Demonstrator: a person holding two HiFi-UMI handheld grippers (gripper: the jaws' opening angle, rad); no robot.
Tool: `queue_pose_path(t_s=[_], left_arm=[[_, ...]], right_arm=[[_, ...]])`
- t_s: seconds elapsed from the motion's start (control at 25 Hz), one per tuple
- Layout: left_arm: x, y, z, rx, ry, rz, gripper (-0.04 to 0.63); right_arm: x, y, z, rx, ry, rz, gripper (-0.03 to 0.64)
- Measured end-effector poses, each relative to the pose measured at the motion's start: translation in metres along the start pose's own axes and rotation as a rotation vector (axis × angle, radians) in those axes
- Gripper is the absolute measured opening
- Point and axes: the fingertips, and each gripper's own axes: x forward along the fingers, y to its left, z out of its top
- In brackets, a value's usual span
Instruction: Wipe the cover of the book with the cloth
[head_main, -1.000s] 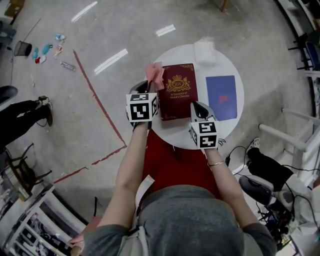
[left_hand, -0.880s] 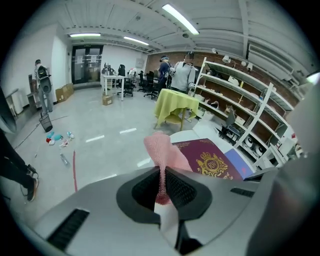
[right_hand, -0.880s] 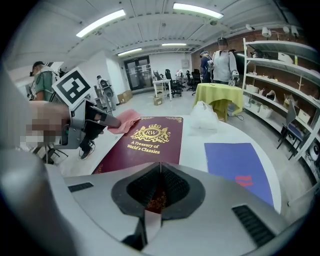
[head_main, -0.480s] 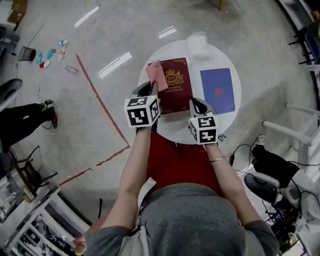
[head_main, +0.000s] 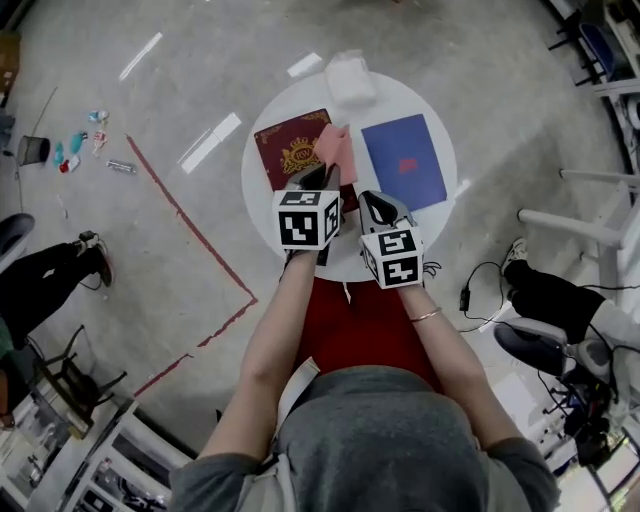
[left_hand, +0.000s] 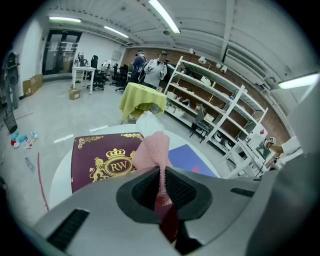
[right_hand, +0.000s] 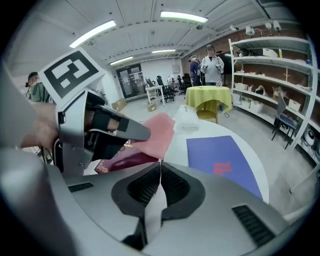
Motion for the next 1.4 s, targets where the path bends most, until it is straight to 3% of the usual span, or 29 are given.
queue_pose_path(t_s=[0.32,0.8,1.12,1.4], left_arm=[[-0.012,0.021,-0.026,-0.017,0.030,0.055,0.034],[-0.060,0.089,-0.052,-0.131,0.003,0.180,0.034],[-0.084,0.127,-0.072,-0.205,-0.004,0.270,0.034],[-0.107,0.134,-0.073,-0.220,-0.040,0.338,0.034]], right_arm=[[0.003,0.016,-0.003,-0.053,0.023,0.027,0.029],[0.019,0.049,0.001,-0.141,0.044,0.069,0.029],[0.019,0.050,0.003,-0.153,0.042,0.064,0.029],[0.007,0.041,0.000,-0.125,0.026,0.047,0.029]])
